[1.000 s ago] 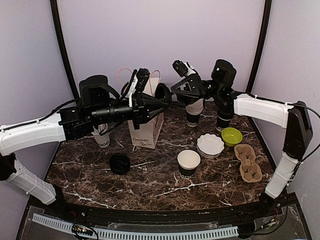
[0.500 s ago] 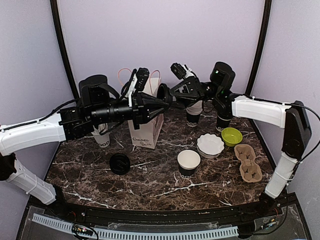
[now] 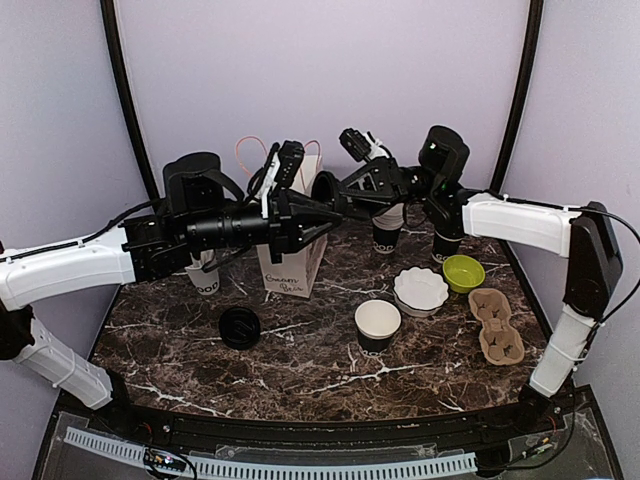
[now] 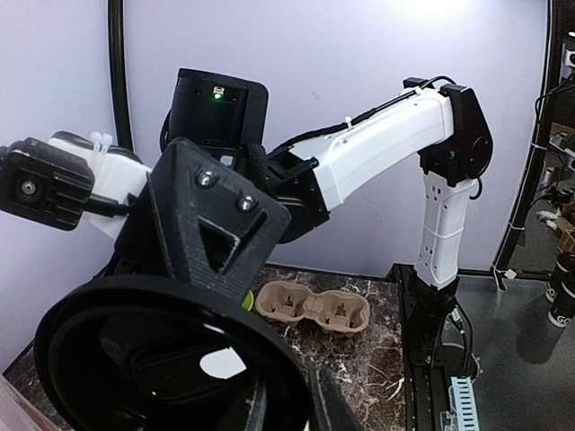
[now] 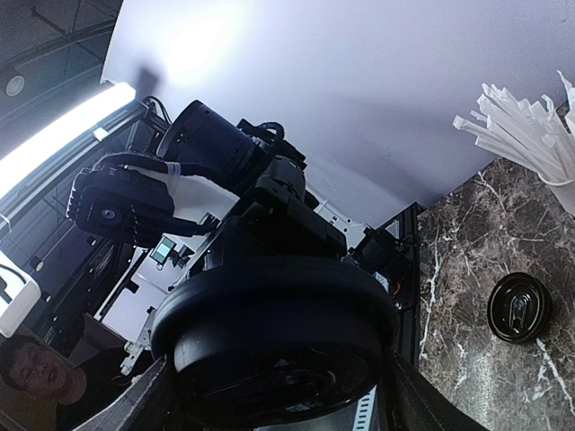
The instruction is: Pack the takeout coffee
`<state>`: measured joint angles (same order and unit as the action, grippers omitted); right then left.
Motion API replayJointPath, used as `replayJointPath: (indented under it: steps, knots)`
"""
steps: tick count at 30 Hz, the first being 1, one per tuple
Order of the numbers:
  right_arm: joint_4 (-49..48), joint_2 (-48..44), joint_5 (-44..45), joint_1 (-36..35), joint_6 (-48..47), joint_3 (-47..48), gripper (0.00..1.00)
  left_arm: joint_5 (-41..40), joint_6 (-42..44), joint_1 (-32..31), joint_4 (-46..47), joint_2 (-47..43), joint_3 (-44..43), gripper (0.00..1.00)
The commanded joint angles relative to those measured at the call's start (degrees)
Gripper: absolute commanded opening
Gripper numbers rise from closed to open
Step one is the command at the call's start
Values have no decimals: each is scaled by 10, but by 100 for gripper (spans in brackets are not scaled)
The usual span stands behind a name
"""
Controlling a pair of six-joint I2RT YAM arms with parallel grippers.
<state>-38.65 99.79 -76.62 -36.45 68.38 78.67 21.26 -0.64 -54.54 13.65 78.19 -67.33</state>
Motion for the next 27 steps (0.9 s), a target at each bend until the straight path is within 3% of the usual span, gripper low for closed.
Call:
replayJointPath:
  steps: [1,7,12,15,18,22,27]
  knots:
    - [-30,-2,-11,-7,-3,-5,67,-15,2,3,8,-1,-4,21]
    - [-16,3,-20,9,-28,1,62,-65,25,3,-32,-22,5,50]
    - [82,-1,-22,40,-121,10,62,-105,62,3,-124,-57,11,61]
    - [220,-4,-13,55,-237,33,62,-139,78,3,-164,-80,18,62]
    - [452,3,33,65,-427,94,62,-167,91,3,-185,-90,23,62]
    - [746,13,186,62,-704,205,63,-189,97,3,-187,-100,30,62]
    - [914,0,338,58,-879,255,63,-205,107,3,-190,-106,37,62]
